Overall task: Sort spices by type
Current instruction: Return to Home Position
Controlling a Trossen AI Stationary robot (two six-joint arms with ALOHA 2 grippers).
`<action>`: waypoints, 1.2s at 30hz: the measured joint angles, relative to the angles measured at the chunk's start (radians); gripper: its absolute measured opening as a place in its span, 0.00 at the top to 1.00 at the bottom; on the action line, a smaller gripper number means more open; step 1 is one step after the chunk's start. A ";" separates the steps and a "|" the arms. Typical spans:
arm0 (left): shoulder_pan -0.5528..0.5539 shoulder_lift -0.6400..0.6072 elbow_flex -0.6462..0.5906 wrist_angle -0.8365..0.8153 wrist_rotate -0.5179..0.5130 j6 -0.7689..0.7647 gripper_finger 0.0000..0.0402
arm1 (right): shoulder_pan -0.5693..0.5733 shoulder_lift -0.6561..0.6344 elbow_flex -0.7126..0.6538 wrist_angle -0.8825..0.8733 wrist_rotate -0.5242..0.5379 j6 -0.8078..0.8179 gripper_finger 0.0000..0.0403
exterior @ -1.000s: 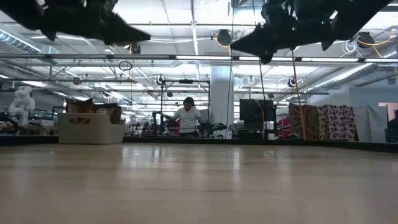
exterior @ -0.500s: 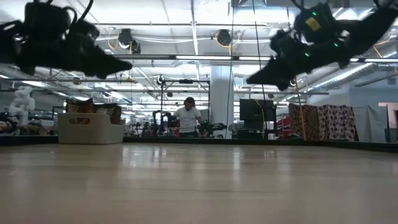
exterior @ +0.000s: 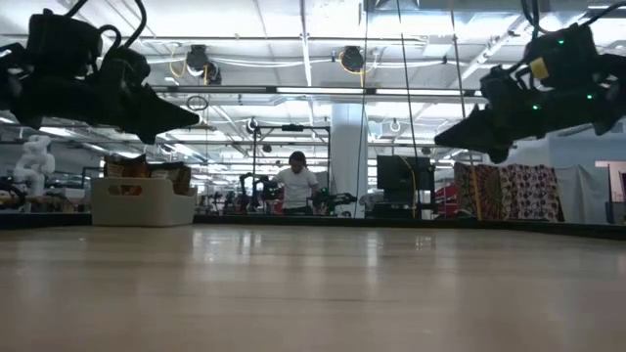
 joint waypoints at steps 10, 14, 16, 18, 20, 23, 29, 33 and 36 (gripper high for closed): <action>0.000 -0.093 0.000 -0.098 -0.058 -0.121 0.99 | -0.033 -0.326 0.004 -0.501 -0.006 -0.026 1.00; -0.004 -0.184 0.000 -0.215 -0.172 -0.151 0.99 | -0.033 -0.477 0.004 -0.632 0.005 -0.028 1.00; -0.018 -0.234 -0.001 -0.237 -0.183 -0.155 0.99 | -0.032 -0.551 0.004 -0.680 0.039 -0.018 1.00; -0.036 -0.282 -0.001 -0.247 -0.184 -0.151 0.99 | -0.032 -0.624 0.004 -0.742 0.073 -0.012 1.00; -0.050 -0.330 -0.001 -0.261 -0.197 -0.143 0.99 | -0.032 -0.698 0.002 -0.823 0.094 -0.003 1.00; -0.064 -0.391 -0.001 -0.319 -0.246 -0.129 0.99 | -0.024 -0.771 0.001 -0.829 0.057 0.006 1.00; -0.070 -0.444 -0.001 -0.434 -0.326 -0.135 0.99 | -0.016 -0.826 0.001 -0.828 0.053 -0.011 1.00; -0.069 -0.444 -0.001 -0.430 -0.415 -0.131 0.99 | -0.017 -0.812 0.001 -0.828 0.053 0.003 1.00; -0.069 -0.444 -0.001 -0.462 -0.494 -0.115 0.99 | -0.017 -0.805 0.001 -0.828 0.051 0.065 1.00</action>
